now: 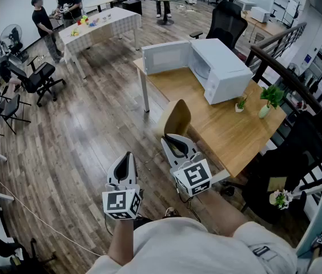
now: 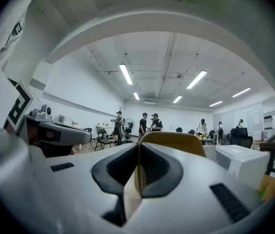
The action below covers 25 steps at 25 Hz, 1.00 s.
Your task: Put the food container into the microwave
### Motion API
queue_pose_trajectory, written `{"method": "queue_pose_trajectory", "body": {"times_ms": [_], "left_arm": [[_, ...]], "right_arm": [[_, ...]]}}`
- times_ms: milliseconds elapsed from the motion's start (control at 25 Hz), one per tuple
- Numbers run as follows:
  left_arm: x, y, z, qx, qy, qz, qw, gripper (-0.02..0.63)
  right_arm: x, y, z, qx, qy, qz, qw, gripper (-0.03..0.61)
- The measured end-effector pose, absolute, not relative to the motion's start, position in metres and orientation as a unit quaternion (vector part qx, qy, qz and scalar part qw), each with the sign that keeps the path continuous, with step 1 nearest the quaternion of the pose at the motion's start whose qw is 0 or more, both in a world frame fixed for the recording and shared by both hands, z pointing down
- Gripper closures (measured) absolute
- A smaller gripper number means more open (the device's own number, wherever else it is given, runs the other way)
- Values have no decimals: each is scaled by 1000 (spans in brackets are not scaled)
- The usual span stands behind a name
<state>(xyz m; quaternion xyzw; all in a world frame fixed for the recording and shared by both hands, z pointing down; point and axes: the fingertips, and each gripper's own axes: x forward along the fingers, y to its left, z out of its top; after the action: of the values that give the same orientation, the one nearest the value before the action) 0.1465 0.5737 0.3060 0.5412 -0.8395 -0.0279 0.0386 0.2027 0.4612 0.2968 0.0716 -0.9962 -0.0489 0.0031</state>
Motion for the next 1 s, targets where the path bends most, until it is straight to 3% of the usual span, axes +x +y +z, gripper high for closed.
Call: {"method": "queue_pose_trajectory", "body": {"times_ms": [600, 1000], "left_arm": [[171, 554, 339, 558, -825, -8, 84, 601], [120, 514, 351, 577, -811, -16, 93, 601]], "right_arm": [[228, 448, 334, 84, -996, -22, 20, 552], [186, 404, 349, 116, -992, -28, 50, 553]]}}
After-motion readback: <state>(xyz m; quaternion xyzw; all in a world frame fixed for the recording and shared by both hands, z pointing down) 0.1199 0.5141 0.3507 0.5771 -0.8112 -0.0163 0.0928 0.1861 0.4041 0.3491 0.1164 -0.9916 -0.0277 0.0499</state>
